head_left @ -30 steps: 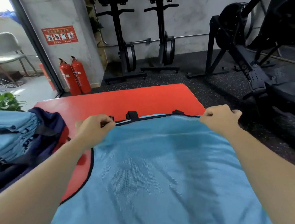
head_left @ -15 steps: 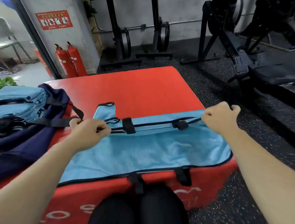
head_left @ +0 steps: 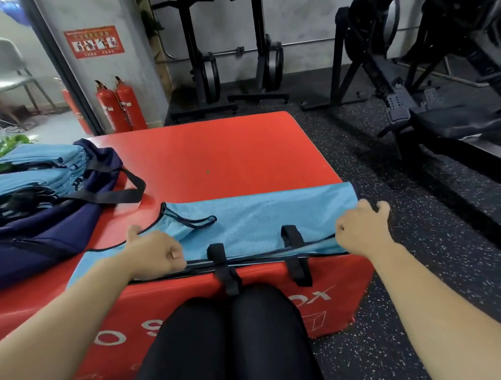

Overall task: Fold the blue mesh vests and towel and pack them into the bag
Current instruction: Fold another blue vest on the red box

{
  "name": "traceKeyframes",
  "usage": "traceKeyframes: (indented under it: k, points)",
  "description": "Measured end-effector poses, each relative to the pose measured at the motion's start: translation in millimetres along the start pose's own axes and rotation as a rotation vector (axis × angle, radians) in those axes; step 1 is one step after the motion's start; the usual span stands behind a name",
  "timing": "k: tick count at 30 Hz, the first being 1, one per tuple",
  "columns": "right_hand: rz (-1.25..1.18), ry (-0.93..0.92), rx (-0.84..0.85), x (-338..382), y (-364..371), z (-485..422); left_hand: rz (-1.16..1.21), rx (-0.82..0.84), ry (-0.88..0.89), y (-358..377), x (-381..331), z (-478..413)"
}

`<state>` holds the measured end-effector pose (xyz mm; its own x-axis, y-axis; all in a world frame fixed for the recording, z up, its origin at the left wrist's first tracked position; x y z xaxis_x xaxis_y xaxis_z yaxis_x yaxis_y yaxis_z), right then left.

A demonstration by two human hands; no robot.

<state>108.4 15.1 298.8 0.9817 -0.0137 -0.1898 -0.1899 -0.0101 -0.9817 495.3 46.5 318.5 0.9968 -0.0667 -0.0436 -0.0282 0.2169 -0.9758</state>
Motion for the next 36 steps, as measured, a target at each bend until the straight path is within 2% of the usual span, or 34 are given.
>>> traceKeyframes:
  k: [4, 8, 11, 15, 18, 22, 23, 25, 28, 31, 36]
  points:
    - [-0.063, -0.013, 0.077, -1, 0, 7, -0.142, 0.08, -0.033, 2, -13, 2]
    - [-0.097, 0.015, 0.017, -2, -15, 3, -0.255, -0.081, -0.046, -16, -41, -6]
    - [-0.053, 0.06, -0.031, 3, -18, 5, -0.109, -0.208, 0.066, -20, -66, -15]
    - [0.072, 0.123, 0.172, 6, -8, 12, 0.232, -0.194, 0.187, -2, -84, -37]
    - [0.018, 0.141, 0.103, 11, -16, 9, 0.321, -0.132, 0.204, 7, -95, -54]
    - [-0.084, 0.033, -0.099, 36, -23, -10, 0.244, -0.004, 0.163, 16, -105, -73]
    - [-0.129, -0.019, -0.087, 44, -18, -17, 0.216, 0.013, 0.162, 20, -106, -77]
    - [-0.212, -0.092, 0.046, 55, -3, -29, 0.187, 0.041, 0.169, 27, -109, -85]
    - [-0.253, -0.104, 0.161, 52, 18, -45, 0.099, 0.07, 0.13, 34, -111, -89]
    - [-0.229, -0.069, 0.187, 36, 37, -54, -0.022, 0.078, 0.038, 42, -97, -90]
    - [-0.194, -0.074, 0.144, 32, 44, -69, -0.015, 0.058, -0.043, 39, -82, -101]
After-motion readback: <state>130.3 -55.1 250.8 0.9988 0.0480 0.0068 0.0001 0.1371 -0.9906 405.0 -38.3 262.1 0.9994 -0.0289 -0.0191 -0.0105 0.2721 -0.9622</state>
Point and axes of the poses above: each hand's wrist, its own z-axis away from the middle knuckle, its own y-axis out of the palm, x = y × z, the point moved 2 cm from there along -z, towards the middle knuckle, and after that the axes turned 3 degrees about z, right-handed, at the moved point
